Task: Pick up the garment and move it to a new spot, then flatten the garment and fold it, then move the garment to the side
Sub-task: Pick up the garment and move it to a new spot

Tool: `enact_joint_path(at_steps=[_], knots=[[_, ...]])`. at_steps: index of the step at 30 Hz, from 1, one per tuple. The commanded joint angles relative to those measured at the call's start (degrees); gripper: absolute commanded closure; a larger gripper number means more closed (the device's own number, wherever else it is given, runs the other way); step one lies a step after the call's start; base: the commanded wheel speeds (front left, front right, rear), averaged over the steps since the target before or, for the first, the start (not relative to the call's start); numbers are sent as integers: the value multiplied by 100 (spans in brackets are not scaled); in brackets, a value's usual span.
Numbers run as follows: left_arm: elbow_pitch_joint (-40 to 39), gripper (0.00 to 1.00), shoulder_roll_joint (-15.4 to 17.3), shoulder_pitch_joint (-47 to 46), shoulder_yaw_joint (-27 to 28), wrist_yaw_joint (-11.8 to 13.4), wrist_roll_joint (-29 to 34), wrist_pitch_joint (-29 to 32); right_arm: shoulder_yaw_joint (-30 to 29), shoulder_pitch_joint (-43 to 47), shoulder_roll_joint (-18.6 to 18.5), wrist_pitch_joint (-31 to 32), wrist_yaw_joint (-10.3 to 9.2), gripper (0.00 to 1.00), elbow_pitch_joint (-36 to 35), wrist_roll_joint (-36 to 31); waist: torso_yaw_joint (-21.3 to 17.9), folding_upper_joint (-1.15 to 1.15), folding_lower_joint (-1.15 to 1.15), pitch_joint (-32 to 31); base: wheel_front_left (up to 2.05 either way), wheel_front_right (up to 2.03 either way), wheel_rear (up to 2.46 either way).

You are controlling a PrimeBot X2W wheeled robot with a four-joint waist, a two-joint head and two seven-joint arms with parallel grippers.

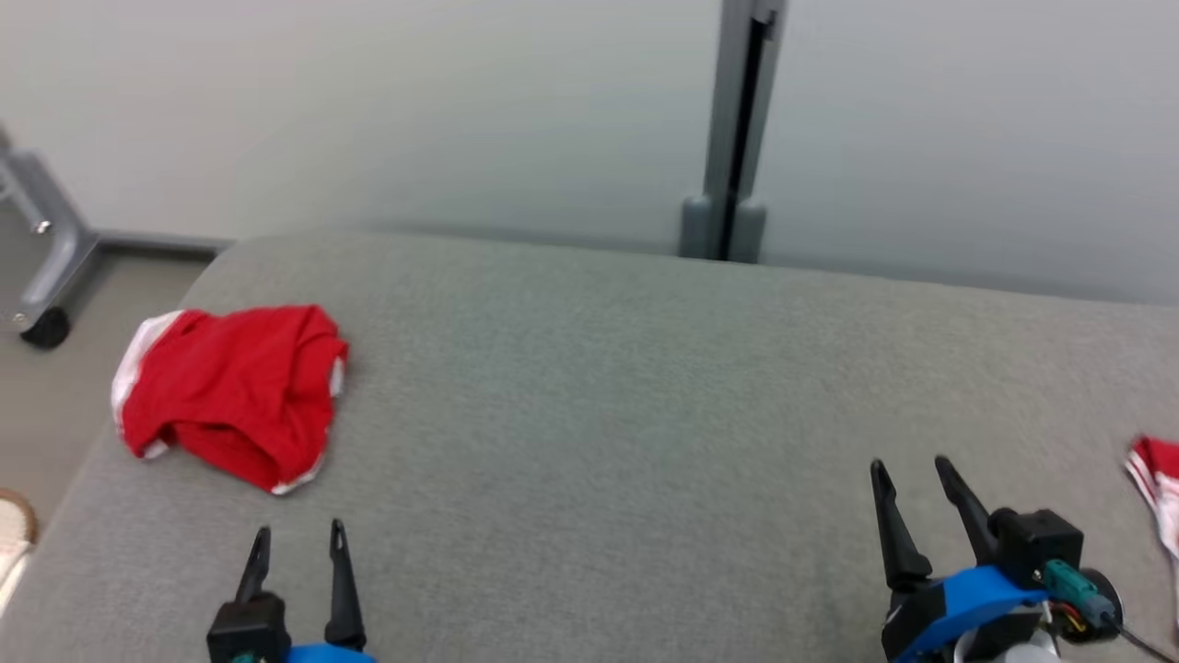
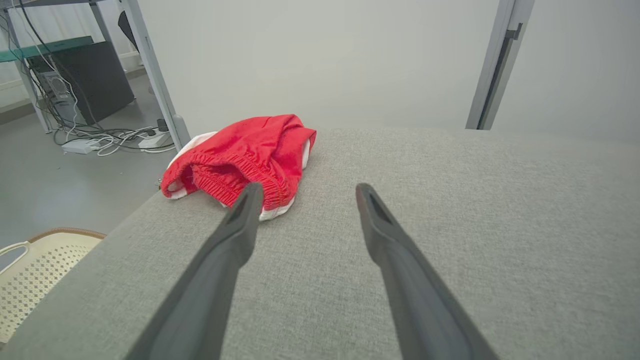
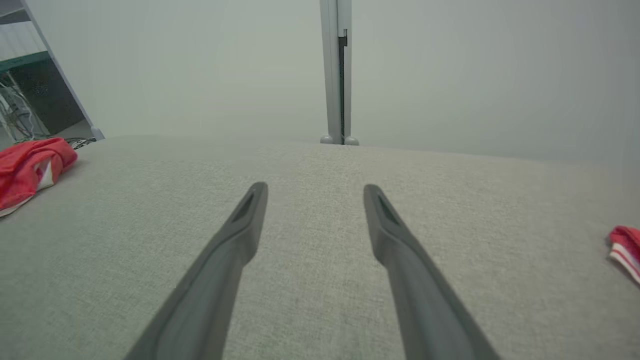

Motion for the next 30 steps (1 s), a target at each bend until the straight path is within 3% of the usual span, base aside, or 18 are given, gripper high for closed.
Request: enact_joint_path(at_steps=[1,11,18,23,30], knots=[[-16,0,1,-42,70,1,3,-14,46,37,-13,-29,-2,0,-20,74,412,-1,0,191,0,0,0],[-80,0,1,62,328,44,-49,-14,256,-82,-11,-28,-2,0,-97,179,1360,-1,0,314,0,0,0],[-118,0,-4,61,336,69,-143,-14,300,-126,-12,-27,-2,0,-119,233,1786,-1,0,430,0,0,0],[-105,0,-6,64,362,27,-226,-14,366,-183,-12,-28,-1,0,-122,195,1793,-1,0,489,0,0,0],[190,0,-5,-373,549,-268,-631,-14,406,-322,-11,-28,-2,0,-188,55,1433,-1,0,760,0,0,0]])
